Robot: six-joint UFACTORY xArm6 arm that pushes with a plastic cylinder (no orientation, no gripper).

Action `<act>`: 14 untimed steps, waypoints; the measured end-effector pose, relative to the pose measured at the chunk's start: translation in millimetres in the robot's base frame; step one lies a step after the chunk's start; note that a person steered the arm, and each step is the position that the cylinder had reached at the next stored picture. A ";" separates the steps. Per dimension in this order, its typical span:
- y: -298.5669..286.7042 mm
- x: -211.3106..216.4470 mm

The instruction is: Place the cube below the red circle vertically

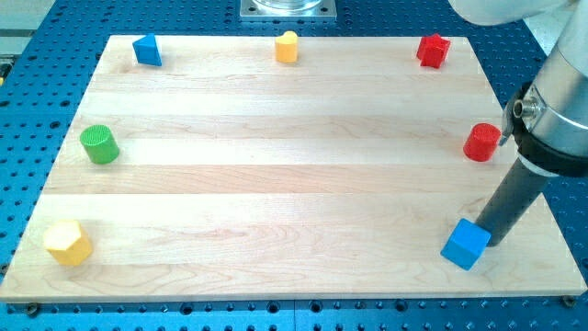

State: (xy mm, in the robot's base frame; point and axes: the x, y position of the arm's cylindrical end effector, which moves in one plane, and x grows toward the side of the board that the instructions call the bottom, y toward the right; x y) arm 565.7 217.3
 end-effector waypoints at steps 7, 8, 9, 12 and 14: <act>9.5 -25.2; 17.4 -25.2; -61.8 -25.2; -39.8 31.2; -1.1 13.4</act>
State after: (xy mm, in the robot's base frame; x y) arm 579.2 216.2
